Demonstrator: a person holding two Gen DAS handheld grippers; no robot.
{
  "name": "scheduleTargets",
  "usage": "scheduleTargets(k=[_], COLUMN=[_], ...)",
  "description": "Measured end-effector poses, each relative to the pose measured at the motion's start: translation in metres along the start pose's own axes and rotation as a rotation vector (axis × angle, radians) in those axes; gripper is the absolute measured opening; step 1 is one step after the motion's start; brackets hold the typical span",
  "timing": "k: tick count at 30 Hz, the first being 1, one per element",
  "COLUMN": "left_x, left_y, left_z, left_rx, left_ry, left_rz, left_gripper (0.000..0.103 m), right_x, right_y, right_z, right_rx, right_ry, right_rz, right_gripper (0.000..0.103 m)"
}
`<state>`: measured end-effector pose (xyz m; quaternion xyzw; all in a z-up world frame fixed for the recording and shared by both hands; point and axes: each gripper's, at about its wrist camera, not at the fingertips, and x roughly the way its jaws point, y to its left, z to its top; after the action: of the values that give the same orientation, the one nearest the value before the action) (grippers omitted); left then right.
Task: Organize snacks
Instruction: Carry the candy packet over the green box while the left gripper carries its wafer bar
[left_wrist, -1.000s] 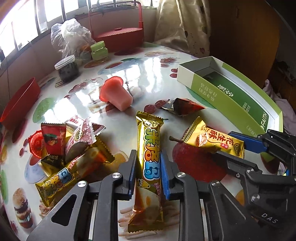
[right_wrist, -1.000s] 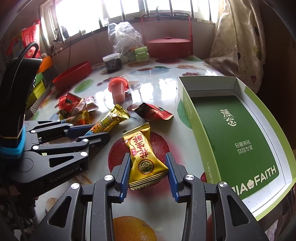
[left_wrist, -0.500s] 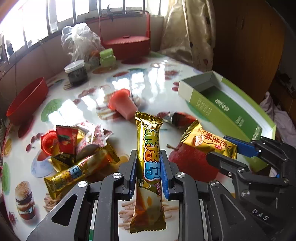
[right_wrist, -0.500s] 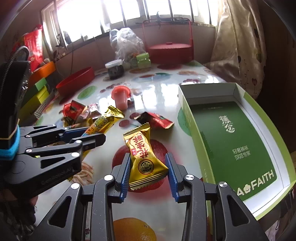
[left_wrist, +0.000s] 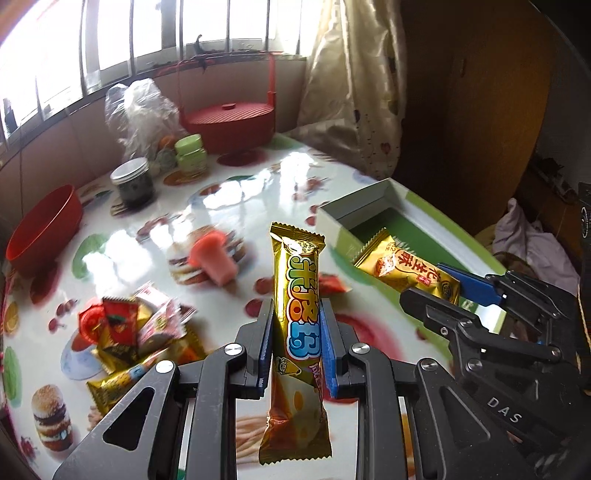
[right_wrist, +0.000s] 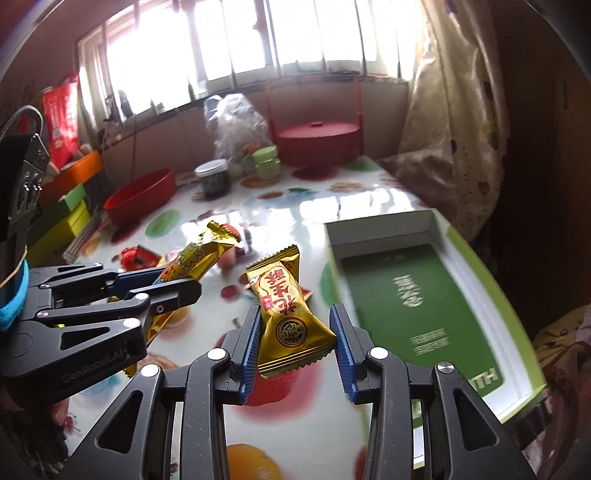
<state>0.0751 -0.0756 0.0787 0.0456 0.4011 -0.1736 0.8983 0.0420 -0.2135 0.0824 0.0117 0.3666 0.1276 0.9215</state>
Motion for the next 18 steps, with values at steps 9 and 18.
scheduleTargets(k=[9,18], left_x=[0.022,0.050], left_y=[-0.029,-0.057], left_z=[0.023,0.036], left_rx=[0.009,0.002], left_ry=[0.019,0.055], left_rz=[-0.079,-0.133], left_gripper=[0.024,0.024], right_x=[-0.010,-0.009], right_y=[-0.037,-0.079], right_z=[0.002,-0.008], right_rx=[0.043,0.092], right_ry=[-0.015,0.008], right_rz=[-0.083,-0.161], right_gripper=[0.035,0.035])
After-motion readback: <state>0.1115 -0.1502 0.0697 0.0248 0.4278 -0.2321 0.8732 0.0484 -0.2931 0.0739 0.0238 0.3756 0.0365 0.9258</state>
